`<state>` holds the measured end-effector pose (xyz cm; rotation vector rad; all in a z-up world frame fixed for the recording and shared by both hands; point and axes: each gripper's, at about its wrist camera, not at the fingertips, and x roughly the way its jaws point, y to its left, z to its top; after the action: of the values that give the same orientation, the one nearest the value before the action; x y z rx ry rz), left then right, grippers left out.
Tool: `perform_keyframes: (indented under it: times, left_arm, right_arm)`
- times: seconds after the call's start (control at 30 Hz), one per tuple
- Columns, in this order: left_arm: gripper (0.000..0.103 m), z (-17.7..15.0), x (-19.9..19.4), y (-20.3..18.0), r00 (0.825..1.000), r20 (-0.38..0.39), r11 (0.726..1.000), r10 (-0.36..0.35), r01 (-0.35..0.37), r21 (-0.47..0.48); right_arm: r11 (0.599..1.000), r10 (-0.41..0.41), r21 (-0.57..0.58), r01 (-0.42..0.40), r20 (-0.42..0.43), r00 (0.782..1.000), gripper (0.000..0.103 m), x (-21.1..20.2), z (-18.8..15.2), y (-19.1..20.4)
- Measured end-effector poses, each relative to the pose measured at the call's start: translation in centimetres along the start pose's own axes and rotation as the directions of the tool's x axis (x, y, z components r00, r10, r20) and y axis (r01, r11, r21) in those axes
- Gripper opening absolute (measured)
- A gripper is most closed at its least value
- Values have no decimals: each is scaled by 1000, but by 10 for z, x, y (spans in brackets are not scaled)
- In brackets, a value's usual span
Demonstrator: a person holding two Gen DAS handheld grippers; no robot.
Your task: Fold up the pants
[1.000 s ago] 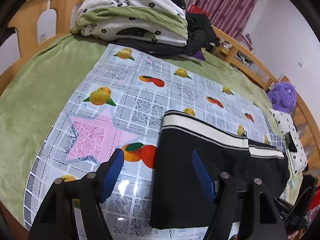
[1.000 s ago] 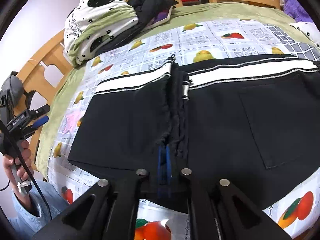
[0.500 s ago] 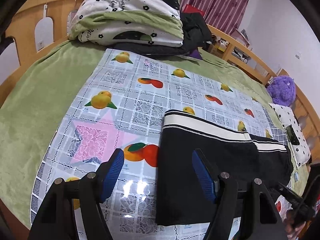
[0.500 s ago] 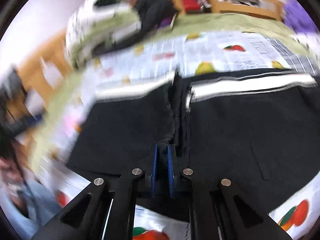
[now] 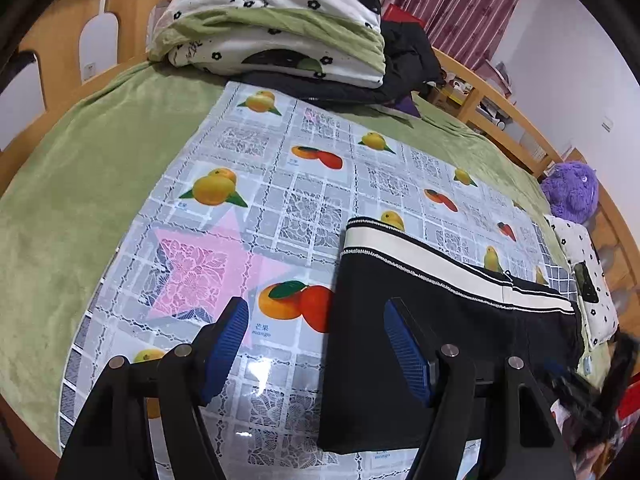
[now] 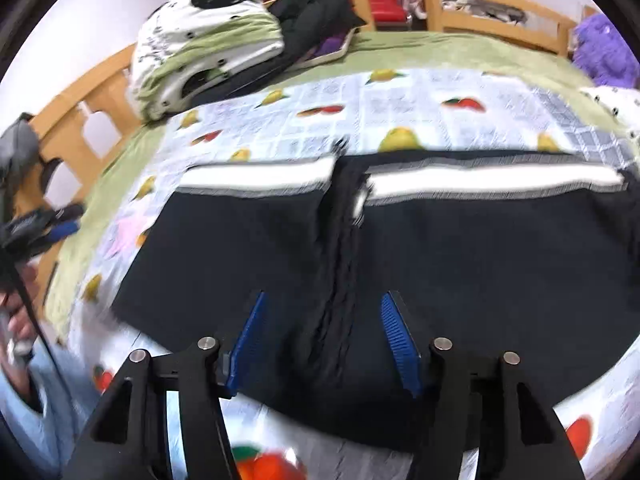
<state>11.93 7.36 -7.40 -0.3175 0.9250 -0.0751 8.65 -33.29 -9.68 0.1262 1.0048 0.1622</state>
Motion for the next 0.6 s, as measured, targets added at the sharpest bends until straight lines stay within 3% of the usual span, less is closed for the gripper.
perform_keyframes:
  times: [0.13, 0.23, 0.27, 0.33, 0.37, 0.47, 0.53, 0.6]
  left_arm:
    - [68, -2, 8, -3, 1000, -25, 1000, 16, -16, 15]
    - [68, -3, 10, -3, 1000, -24, 1000, 20, -19, 19]
    - [68, -3, 10, -3, 999, -23, 999, 24, -24, 22]
    - [68, -3, 12, -4, 999, -27, 999, 30, -30, 26]
    - [68, -4, 14, -4, 999, -31, 999, 32, -31, 27]
    - [68, -6, 16, -7, 998, -35, 998, 43, -41, 47]
    - [68, -7, 18, -10, 998, -37, 997, 46, -44, 59]
    - [68, -10, 20, -16, 998, -48, 996, 43, -39, 79]
  right_arm:
    - [1000, -7, 10, 8, -96, 995, 59, 49, 22, 2]
    - [999, -37, 26, 42, -175, 984, 58, 90, 8, 3]
    - [998, -58, 15, 61, -138, 989, 54, 91, 7, 6]
    - [998, -43, -52, 38, -102, 994, 22, 85, 5, 18]
    - [998, -29, -59, 25, -77, 997, 13, 77, 7, 19]
    - [991, 121, 56, -122, 19, 992, 11, 37, 16, -10]
    - [993, 105, 57, -106, 23, 994, 12, 26, 15, -22]
    - [998, 48, 49, -45, -58, 997, 14, 42, 7, -25]
